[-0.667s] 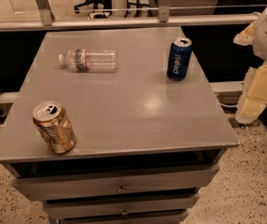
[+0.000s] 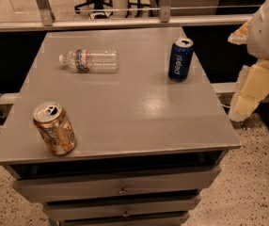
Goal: Place water bottle upright
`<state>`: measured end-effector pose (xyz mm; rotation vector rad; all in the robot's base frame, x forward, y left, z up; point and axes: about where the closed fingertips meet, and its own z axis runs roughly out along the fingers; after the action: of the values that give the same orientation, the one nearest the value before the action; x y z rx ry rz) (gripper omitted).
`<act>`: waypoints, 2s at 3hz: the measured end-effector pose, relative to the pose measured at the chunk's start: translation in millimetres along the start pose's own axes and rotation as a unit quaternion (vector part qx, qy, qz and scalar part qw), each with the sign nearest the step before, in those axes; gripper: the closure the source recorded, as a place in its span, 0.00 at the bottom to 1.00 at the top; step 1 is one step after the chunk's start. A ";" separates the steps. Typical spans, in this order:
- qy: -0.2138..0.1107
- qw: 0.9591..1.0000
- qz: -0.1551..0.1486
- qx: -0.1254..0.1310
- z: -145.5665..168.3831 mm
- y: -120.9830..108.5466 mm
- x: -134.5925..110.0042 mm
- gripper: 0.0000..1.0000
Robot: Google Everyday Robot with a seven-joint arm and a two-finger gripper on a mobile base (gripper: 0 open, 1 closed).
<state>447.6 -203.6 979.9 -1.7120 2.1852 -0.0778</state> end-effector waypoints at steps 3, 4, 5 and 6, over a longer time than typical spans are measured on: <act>-0.084 0.995 -0.049 0.039 52.7 -61.0 -161.3 0.00; -0.084 0.995 -0.049 0.039 52.6 -61.0 -161.4 0.00; -0.107 0.992 -0.058 0.042 60.1 -73.4 -185.1 0.00; -0.127 0.989 -0.068 0.041 82.5 -91.7 -224.7 0.00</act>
Offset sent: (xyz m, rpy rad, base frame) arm 0.1348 0.1645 0.0051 0.0984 -0.1608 0.1290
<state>603.4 -0.1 982.5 -1.7209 1.8579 0.0155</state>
